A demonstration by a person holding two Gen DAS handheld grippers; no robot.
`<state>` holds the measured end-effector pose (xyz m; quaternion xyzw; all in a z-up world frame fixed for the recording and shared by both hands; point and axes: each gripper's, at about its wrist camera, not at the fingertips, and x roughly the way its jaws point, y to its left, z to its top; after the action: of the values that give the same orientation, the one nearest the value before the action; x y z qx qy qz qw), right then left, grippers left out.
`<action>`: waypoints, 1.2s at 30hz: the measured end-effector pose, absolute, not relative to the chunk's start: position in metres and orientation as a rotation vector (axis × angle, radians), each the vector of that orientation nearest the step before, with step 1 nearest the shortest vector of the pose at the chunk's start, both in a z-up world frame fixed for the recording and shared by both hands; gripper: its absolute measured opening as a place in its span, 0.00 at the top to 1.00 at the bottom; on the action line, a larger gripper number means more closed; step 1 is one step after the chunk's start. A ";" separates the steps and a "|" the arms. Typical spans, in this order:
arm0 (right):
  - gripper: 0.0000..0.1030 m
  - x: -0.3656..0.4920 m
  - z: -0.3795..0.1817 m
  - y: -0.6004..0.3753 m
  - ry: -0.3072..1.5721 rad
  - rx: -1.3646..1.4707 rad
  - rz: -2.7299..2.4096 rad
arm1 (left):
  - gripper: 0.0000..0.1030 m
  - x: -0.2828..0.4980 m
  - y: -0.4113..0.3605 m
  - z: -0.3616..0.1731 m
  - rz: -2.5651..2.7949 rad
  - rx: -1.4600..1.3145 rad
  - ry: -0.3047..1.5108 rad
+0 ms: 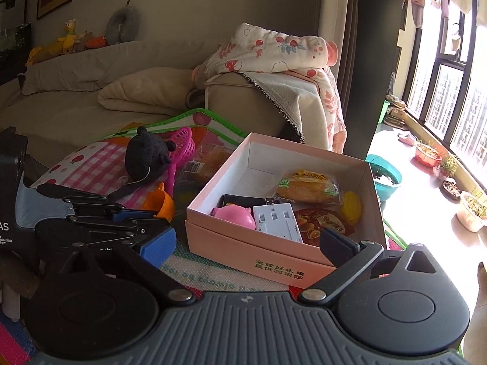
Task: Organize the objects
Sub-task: 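Grasp the orange funnel toy with the left gripper, then grasp the pink toy net handle with the right gripper while the left holds the orange toy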
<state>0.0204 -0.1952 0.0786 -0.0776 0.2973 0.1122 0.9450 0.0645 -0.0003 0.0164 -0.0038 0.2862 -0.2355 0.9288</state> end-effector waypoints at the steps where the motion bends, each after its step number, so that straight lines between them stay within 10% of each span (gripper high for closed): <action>1: 0.02 0.021 0.079 -0.192 0.603 -0.163 0.235 | 0.88 0.061 0.003 0.017 -0.483 -0.007 0.590; 16: 0.02 0.157 0.113 -0.086 0.648 -0.145 0.266 | 0.89 -0.001 0.099 0.016 -0.468 -0.167 0.568; 21: 0.18 0.232 0.083 -0.051 0.751 -0.188 0.159 | 0.89 -0.001 0.110 0.012 -0.488 -0.237 0.557; 25: 0.72 0.258 0.052 -0.040 0.894 -0.191 0.131 | 0.89 0.000 0.117 0.009 -0.487 -0.286 0.564; 29: 0.91 0.226 0.049 -0.033 0.881 -0.246 0.207 | 0.88 0.002 0.120 0.008 -0.482 -0.310 0.570; 36: 0.94 0.140 0.072 -0.055 0.833 -0.281 0.303 | 0.87 -0.001 0.116 0.010 -0.445 -0.288 0.575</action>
<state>0.1397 -0.0546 0.0720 -0.1355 0.4016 0.1459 0.8939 -0.0012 0.1161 0.0102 -0.1402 0.2800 -0.2169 0.9246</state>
